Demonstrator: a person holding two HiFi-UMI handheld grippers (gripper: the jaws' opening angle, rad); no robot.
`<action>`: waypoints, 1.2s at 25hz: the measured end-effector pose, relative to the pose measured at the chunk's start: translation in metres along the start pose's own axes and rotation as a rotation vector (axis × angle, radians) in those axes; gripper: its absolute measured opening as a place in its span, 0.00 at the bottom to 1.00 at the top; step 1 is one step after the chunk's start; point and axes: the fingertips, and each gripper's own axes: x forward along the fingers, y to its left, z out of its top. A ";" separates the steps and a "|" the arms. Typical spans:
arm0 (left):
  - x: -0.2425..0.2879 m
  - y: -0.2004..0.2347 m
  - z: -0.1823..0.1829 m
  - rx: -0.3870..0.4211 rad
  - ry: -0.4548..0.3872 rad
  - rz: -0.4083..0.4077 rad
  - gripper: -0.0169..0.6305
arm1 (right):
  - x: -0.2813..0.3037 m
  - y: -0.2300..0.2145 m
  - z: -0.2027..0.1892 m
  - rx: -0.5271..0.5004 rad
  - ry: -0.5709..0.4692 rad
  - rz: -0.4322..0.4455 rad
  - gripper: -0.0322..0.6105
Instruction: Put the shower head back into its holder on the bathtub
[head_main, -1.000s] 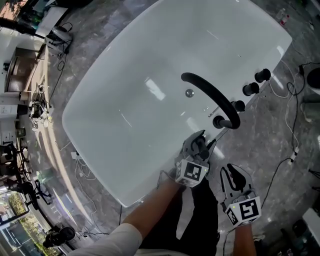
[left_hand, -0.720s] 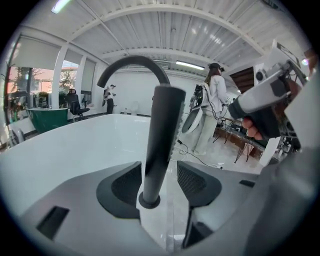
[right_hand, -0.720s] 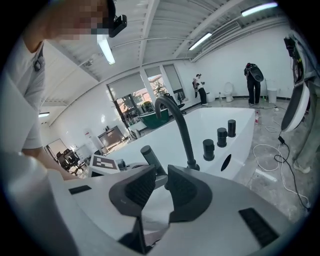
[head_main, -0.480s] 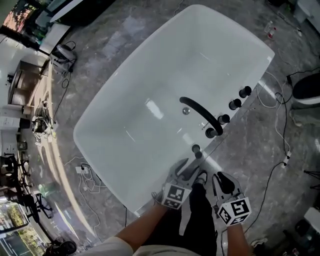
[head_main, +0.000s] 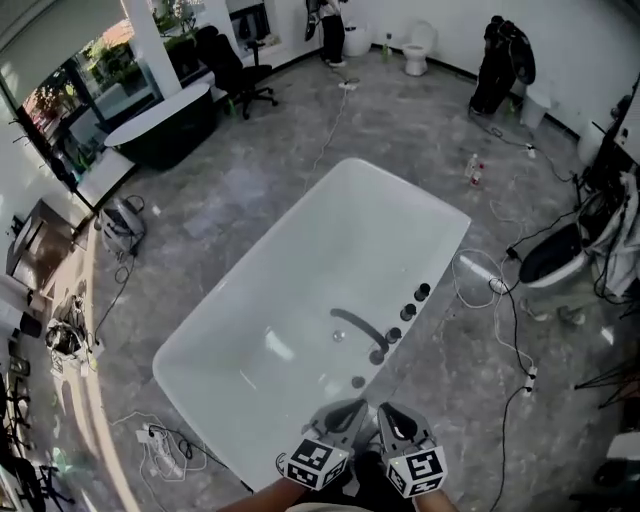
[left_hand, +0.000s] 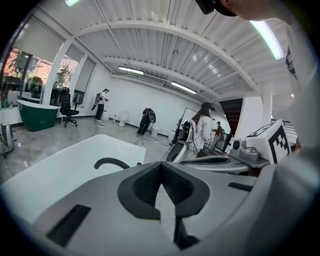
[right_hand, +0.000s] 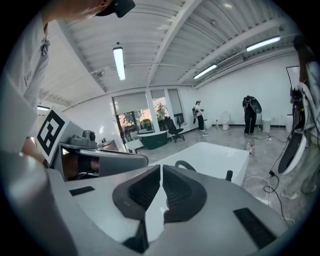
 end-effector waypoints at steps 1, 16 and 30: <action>-0.006 -0.009 0.013 0.003 -0.012 -0.006 0.03 | -0.009 0.003 0.015 -0.010 -0.020 -0.006 0.09; -0.052 -0.034 0.087 0.092 -0.174 -0.013 0.03 | -0.037 0.035 0.072 -0.103 -0.119 -0.053 0.07; -0.035 -0.059 0.093 0.096 -0.173 0.026 0.03 | -0.055 0.015 0.083 -0.125 -0.116 -0.017 0.07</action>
